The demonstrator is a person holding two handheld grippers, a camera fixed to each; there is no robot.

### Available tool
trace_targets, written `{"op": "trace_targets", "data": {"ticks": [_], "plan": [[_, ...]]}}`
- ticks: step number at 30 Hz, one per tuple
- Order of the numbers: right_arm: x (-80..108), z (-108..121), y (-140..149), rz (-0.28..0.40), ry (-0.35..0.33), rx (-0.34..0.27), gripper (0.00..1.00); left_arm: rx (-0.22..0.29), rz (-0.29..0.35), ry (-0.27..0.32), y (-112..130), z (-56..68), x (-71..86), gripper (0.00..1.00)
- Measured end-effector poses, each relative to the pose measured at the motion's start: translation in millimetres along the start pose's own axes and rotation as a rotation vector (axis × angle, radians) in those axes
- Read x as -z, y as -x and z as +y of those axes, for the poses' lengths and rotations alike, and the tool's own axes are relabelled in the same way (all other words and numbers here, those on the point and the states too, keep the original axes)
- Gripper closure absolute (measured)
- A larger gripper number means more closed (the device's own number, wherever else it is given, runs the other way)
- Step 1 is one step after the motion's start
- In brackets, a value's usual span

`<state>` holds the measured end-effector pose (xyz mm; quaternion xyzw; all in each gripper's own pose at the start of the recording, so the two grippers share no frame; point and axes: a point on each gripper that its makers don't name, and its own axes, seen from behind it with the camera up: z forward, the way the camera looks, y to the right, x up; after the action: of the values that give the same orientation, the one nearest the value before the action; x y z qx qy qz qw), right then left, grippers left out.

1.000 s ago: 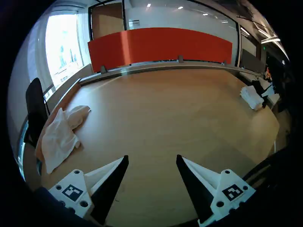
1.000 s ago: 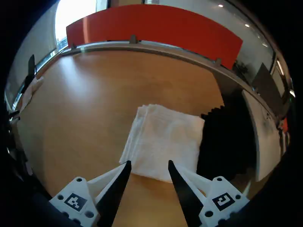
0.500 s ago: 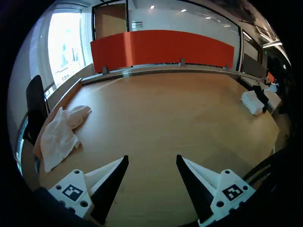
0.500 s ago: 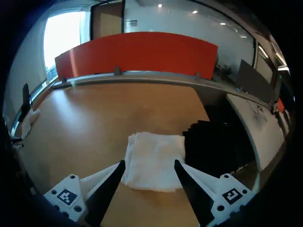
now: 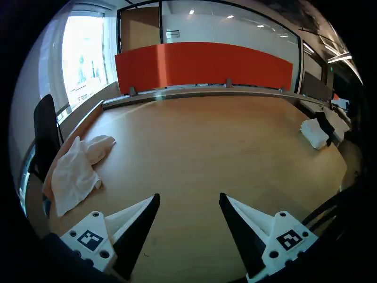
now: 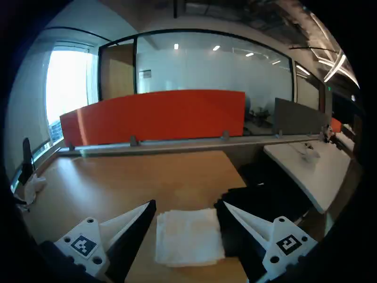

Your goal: Fold towel

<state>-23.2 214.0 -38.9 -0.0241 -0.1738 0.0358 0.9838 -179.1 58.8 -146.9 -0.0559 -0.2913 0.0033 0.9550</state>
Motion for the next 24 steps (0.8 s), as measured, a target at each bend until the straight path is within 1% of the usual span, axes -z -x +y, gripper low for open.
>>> {"op": "trace_targets", "data": {"ticks": [5, 9, 11, 17, 20, 24], "plan": [[10.0, -3, -37, 0.135, 0.022, -0.001, 0.0, 0.003, 0.011, -0.004, -6, -1.1, 0.8, 0.06], [15.0, -7, -54, 0.197, 0.031, -0.001, 0.0, 0.013, 0.022, -0.006, -11, -1.3, 0.5, 0.06], [16.1, -11, -58, 0.214, 0.026, -0.001, 0.0, 0.021, 0.029, -0.005, -14, -1.1, 0.2, 0.07], [14.7, -24, -63, 0.226, 0.008, -0.001, 0.0, 0.034, 0.065, -0.014, -30, -4.6, 0.5, 0.07], [14.0, -32, -67, 0.232, 0.0, 0.005, 0.0, 0.041, 0.087, -0.023, -39, -8.7, 0.3, 0.07], [14.4, -48, -72, 0.237, -0.019, 0.015, 0.0, 0.056, 0.13, -0.035, -58, -17.0, 0.2, 0.07]]}}
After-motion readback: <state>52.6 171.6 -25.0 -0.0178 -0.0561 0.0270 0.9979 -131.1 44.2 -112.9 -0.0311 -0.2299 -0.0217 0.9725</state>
